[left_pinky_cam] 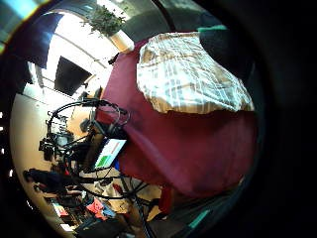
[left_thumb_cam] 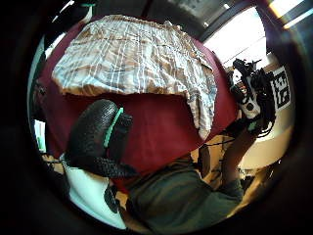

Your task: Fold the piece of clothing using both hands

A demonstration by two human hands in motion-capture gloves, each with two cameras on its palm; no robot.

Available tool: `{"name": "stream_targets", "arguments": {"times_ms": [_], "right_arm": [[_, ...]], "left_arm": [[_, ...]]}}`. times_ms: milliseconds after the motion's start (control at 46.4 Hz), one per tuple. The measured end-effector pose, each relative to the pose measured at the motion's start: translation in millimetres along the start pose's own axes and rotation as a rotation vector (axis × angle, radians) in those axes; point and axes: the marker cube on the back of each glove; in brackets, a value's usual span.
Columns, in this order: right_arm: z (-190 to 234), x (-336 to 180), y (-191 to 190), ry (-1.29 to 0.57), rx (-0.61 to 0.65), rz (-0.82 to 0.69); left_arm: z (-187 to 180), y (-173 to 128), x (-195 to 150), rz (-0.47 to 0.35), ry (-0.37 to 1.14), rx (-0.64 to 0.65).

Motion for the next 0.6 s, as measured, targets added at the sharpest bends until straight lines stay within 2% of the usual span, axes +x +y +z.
{"name": "stream_targets", "arguments": {"times_ms": [345,452,539,603], "right_arm": [[-9.7,6.8,2.0,-0.002,0.046,-0.017],[-16.5,5.6,5.7,-0.025,0.038,-0.039],[-20.0,4.6,10.8,-0.037,0.016,-0.054],[-19.7,6.3,12.9,-0.031,-0.002,-0.063]], "left_arm": [[1.3,-5.6,3.3,0.009,0.018,0.019],[-12.0,-21.2,-3.0,0.008,-0.043,0.142],[-6.5,-6.6,4.7,0.015,0.015,0.015],[-4.4,-7.3,8.5,0.027,0.046,0.008]]}}
